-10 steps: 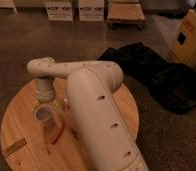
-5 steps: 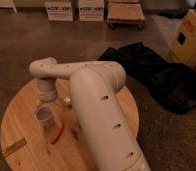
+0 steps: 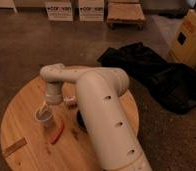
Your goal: Pick up the ceramic cup
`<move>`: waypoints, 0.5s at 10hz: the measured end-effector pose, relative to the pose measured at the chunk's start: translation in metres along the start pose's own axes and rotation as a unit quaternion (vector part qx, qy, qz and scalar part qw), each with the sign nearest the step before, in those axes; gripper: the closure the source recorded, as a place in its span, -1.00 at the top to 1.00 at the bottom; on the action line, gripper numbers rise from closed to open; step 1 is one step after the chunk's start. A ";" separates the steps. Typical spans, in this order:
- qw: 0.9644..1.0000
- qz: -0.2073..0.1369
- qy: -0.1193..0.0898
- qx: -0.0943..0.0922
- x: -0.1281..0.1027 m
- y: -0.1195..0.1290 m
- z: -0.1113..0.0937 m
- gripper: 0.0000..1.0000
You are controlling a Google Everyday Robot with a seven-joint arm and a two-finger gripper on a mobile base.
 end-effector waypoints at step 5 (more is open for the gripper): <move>0.998 -0.063 -0.003 0.004 0.017 0.012 0.001 -1.00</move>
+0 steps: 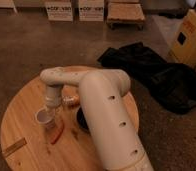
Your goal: Pick up the ceramic cup
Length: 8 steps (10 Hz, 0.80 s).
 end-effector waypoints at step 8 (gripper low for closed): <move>0.990 0.138 -0.040 -0.005 0.040 0.024 -0.107 -1.00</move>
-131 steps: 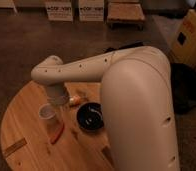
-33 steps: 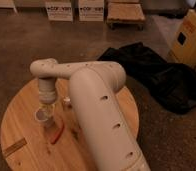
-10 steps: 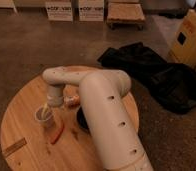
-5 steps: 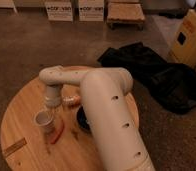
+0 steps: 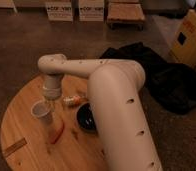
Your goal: Pick up the ceramic cup
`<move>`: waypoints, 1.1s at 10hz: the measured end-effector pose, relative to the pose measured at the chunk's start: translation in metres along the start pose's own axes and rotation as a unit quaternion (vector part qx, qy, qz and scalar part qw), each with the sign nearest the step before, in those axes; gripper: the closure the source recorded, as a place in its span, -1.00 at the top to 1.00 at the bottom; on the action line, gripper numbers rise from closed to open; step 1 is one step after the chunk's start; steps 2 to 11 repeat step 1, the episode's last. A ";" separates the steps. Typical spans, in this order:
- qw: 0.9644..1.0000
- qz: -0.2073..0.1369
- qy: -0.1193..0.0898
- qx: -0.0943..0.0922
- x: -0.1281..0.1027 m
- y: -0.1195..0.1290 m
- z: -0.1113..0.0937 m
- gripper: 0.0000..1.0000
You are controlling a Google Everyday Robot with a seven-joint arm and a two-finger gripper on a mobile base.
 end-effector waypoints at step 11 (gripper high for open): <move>1.000 0.002 -0.013 0.012 0.011 0.009 -0.018 -1.00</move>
